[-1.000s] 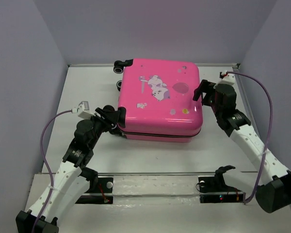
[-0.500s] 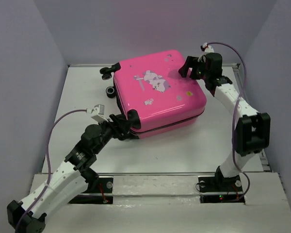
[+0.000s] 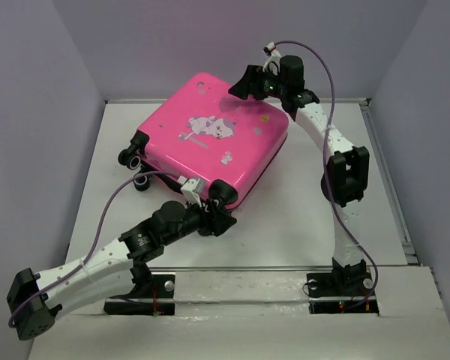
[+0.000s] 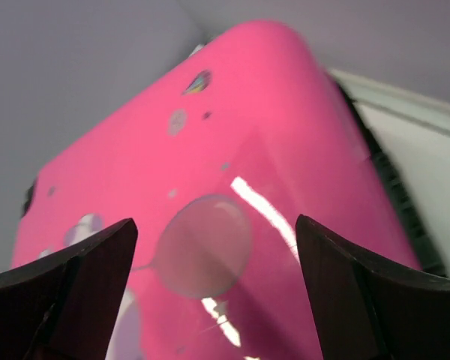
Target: Pack the luggage
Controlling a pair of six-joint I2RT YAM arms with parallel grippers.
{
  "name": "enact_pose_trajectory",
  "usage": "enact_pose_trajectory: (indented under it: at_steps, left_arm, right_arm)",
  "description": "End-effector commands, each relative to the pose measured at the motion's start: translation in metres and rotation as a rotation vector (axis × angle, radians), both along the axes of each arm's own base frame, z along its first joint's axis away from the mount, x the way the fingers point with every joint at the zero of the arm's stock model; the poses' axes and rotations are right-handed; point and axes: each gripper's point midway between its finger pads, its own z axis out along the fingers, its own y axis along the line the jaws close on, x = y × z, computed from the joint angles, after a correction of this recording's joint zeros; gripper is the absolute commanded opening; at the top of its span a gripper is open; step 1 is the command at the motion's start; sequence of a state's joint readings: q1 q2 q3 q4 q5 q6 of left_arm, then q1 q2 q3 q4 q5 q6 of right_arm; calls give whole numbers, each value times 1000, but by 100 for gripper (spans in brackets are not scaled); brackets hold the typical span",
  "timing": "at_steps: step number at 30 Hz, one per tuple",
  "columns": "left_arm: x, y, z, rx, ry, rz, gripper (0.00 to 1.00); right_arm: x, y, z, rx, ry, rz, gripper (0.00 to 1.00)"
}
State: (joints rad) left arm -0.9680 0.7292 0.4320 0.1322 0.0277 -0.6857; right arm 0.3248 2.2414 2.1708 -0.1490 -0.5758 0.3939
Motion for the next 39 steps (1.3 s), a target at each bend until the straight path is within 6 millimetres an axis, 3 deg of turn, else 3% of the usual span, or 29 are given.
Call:
enact_pose_trajectory:
  at_steps: [1, 2, 3, 4, 5, 6, 7, 8, 9, 11, 12, 13, 14, 15, 16, 18, 19, 23, 25, 26, 33, 39]
  left_arm:
    - [11, -22, 53, -113, -156, -44, 6]
    - [12, -23, 56, -113, -162, -45, 6]
    - [16, -25, 64, -117, -177, -34, 6]
    - [18, -26, 66, -117, -184, -30, 6]
    - [21, -27, 71, -123, -194, -20, 6]
    - [24, -29, 75, -121, -204, -13, 6]
    - [26, -29, 78, -122, -207, -9, 6]
    - [28, -30, 82, -127, -212, -1, 6]
    - [30, -30, 87, -132, -219, 7, 6]
    - [35, -28, 93, -134, -231, 37, 6]
    - [37, -28, 99, -143, -239, 45, 6]
    - [38, -28, 101, -138, -242, 47, 6]
    - [39, -28, 104, -141, -248, 52, 6]
    - [41, -27, 109, -141, -255, 59, 6]
    - [41, -27, 110, -142, -256, 59, 6]
    - [42, -28, 113, -144, -258, 62, 6]
    - [42, -28, 114, -150, -256, 63, 6]
    - [41, -31, 122, -217, -234, 67, 6]
    - [39, -32, 126, -255, -216, 66, 6]
    - [38, -32, 129, -271, -217, 64, 6]
    - [33, -33, 147, -323, -219, 47, 6]
    - [33, -30, 146, -328, -214, 57, 6]
  right_arm:
    - [-110, 46, 79, 80, 55, 285, 93]
    - [-108, 45, 69, 63, 61, 276, 94]
    - [-123, 37, 100, 70, -5, 273, 94]
    - [-130, 32, 111, 56, -55, 273, 95]
    - [-138, 27, 107, 40, -53, 271, 96]
    - [-160, 16, 135, 35, -138, 271, 96]
    - [-171, 9, 140, 30, -162, 265, 96]
    - [-183, 8, 107, 0, -106, 265, 95]
    - [-210, -4, 140, 27, -226, 234, 92]
    - [-236, -16, 125, 38, -253, 213, 68]
    - [-246, -24, 113, 41, -252, 191, 50]
    - [-266, -36, 87, 52, -248, 146, 20]
    - [-277, -40, 71, 59, -240, 129, 13]
    - [-282, -49, 20, 38, -180, 85, 10]
    - [-294, -59, 18, 65, -186, 57, 8]
    - [-305, -62, -7, 83, -172, 48, 8]
    - [-317, -62, -45, 62, -114, 69, 14]
    - [-333, -41, -102, -30, -59, 149, 48]
    - [-328, -33, -110, -59, -90, 138, 60]
    - [-325, -29, -122, -78, -76, 139, 61]
    - [-309, -2, -117, -8, -188, 152, 62]
    - [-301, 14, -131, -20, -198, 169, 61]
